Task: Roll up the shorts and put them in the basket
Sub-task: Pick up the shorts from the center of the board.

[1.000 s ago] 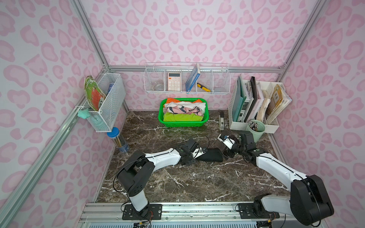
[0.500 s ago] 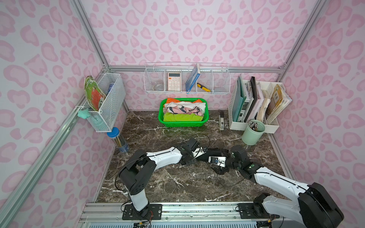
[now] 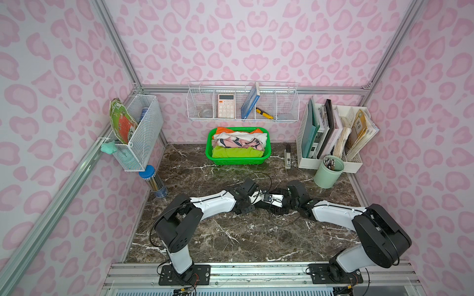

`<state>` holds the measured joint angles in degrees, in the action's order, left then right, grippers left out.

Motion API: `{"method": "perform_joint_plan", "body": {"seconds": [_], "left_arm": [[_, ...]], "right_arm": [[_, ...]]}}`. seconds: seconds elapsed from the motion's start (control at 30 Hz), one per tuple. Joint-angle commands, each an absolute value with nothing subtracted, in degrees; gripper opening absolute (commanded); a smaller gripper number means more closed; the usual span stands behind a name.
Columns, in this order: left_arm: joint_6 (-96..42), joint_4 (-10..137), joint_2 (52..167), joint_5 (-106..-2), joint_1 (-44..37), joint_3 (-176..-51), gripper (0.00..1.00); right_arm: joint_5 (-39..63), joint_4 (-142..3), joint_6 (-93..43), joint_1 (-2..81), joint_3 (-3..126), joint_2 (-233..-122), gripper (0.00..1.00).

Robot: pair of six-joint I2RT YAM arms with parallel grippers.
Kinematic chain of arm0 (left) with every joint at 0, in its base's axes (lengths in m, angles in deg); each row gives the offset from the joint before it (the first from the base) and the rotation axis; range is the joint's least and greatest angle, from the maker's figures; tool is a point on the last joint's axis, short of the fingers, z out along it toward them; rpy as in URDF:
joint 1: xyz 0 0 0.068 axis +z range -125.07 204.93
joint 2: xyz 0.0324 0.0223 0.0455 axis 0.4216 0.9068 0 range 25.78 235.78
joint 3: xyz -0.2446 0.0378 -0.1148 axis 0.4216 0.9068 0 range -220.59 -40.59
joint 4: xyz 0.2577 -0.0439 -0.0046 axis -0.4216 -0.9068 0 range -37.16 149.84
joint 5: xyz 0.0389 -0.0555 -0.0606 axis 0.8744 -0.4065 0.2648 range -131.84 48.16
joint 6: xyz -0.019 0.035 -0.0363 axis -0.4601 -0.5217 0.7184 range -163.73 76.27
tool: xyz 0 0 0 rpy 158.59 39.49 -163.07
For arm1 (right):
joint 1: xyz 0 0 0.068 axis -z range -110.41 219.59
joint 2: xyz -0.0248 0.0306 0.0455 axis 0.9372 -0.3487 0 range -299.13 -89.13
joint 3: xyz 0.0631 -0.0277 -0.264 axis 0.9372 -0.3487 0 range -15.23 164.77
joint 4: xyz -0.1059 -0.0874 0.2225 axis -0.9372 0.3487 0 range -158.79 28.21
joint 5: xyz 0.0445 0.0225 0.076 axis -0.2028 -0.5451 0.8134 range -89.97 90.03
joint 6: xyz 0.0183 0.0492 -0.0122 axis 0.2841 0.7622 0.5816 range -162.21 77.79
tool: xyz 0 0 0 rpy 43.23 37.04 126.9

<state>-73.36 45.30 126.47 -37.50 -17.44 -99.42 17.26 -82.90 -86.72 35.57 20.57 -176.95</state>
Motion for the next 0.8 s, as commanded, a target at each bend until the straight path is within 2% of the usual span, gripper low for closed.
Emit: {"method": "perform_joint_plan", "body": {"seconds": [0.0,0.1,0.13,0.17,0.2,0.23,0.53,0.67,0.77], "left_arm": [[-73.28,39.47,127.12,-38.5,-17.1,-98.89,0.0],[-73.0,39.27,127.12,-38.8,-16.69,-99.04,0.0],[-72.85,39.24,127.17,-38.93,-16.62,-98.89,0.0],[-72.61,39.33,127.19,-39.02,-16.49,-98.94,0.0],[-72.4,39.41,127.12,-39.11,-16.31,-98.86,0.0],[-72.22,39.6,127.13,-39.12,-16.26,-98.84,0.0],[-69.62,43.26,121.7,-38.07,-13.53,-99.05,0.0],[-69.9,45.4,116.07,-37.93,-9.71,-100.5,0.0],[-71.08,45.63,113.68,-37.4,-6.02,-103.78,0.0]], "right_arm": [[15.9,-80.48,-86.69,36.0,20.04,-178.74,0.75],[15.92,-78.8,-87.38,36.52,20.59,-180.04,0.69],[16.5,-78.08,-87.71,36.76,20.92,-180.34,0.63],[17.67,-77.13,-87.84,37.08,21.38,-180.76,0.5],[18.35,-76.75,-87.7,37.45,21.73,-181.43,0.1],[18.1,-77.12,-87.5,37.51,21.55,-181.59,0.0],[18.83,-86.56,-84.93,38.68,19.42,-175.45,0.0],[18.21,-89.66,-84.59,39.79,24.57,-174.74,0.0],[19.28,-87.49,-86.55,40.94,33.77,-178.02,0.0]]}}
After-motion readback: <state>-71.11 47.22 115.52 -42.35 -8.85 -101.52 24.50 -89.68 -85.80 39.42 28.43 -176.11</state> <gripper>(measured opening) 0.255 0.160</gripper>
